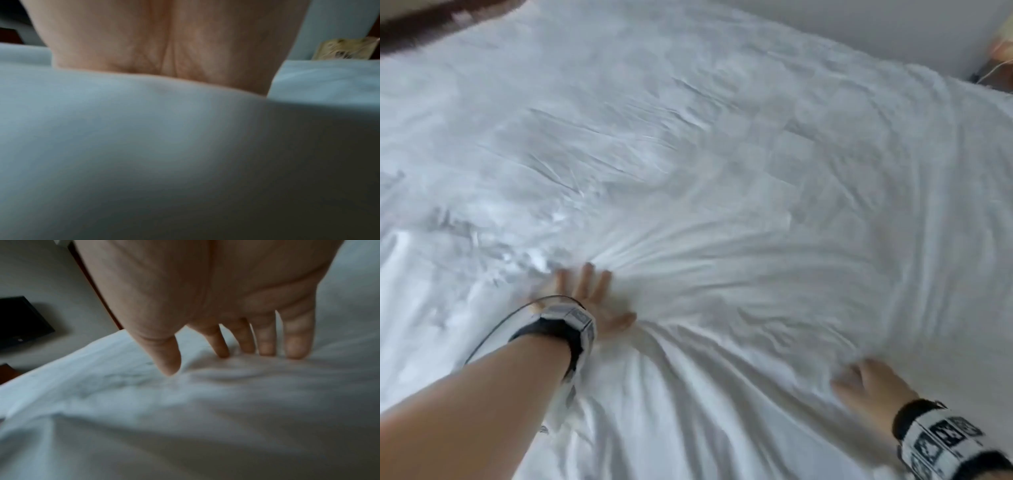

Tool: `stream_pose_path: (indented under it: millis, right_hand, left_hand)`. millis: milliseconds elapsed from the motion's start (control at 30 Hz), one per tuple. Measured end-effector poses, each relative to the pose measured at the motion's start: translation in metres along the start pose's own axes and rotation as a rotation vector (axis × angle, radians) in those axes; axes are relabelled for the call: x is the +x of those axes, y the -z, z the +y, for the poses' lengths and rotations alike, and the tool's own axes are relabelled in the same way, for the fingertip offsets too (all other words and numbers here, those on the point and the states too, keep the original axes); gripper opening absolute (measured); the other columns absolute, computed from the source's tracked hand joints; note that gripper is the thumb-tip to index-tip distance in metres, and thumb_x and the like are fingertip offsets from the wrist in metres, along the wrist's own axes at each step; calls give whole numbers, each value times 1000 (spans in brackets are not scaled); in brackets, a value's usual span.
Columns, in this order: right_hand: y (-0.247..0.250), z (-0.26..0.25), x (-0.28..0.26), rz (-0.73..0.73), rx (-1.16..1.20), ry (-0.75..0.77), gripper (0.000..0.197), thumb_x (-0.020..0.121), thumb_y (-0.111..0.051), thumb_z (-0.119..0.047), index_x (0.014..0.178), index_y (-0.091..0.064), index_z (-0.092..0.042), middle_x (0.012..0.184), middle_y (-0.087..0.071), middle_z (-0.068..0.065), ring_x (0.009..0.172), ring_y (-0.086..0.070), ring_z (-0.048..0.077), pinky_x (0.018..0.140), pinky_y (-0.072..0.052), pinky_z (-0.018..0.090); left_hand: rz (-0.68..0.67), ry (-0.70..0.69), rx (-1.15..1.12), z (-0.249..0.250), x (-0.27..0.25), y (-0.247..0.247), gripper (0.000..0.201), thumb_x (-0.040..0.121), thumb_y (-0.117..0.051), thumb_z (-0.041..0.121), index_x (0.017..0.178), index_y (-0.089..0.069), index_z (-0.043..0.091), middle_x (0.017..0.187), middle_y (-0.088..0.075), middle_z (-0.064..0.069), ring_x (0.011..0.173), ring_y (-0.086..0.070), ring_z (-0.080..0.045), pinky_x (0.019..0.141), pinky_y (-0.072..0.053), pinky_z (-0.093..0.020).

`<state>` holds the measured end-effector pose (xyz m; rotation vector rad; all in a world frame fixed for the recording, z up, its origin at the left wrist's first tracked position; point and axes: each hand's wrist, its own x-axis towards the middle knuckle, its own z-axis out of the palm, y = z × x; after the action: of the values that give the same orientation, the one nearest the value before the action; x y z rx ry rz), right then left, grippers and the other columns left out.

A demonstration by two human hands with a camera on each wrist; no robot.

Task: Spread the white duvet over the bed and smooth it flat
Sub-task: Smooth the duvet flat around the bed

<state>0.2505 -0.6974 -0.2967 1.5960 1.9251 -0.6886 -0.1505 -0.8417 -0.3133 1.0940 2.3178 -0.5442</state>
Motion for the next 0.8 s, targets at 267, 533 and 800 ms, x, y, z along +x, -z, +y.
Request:
stream_pose_path:
  millis: [267, 533, 800]
  right_hand:
    - [-20, -305, 20, 212, 35, 167, 92, 79, -52, -67, 150, -9, -29, 159, 2, 10, 145, -2, 36, 117, -13, 49]
    - [-179, -543, -108, -265, -185, 868, 64, 82, -51, -59, 138, -30, -38, 158, 1, 3, 143, 9, 33, 113, -1, 58]
    - [-61, -524, -16, 264, 502, 689, 21, 81, -60, -37, 100, -62, -31, 94, -67, -4, 88, -61, 4, 78, -49, 22]
  left_hand:
    - [-127, -113, -157, -192, -15, -17, 93, 76, -32, 78, 151, 5, 36, 160, 11, 10, 149, 4, -19, 120, -11, -39]
    - [284, -172, -89, -253, 46, 76, 61, 89, -47, 53, 142, -32, 27, 152, -26, -2, 141, -23, -26, 110, -31, -44]
    - [64, -274, -90, -324, 138, 84, 88, 78, -46, 72, 147, 2, 46, 158, 17, 13, 147, 14, -26, 116, -6, -52]
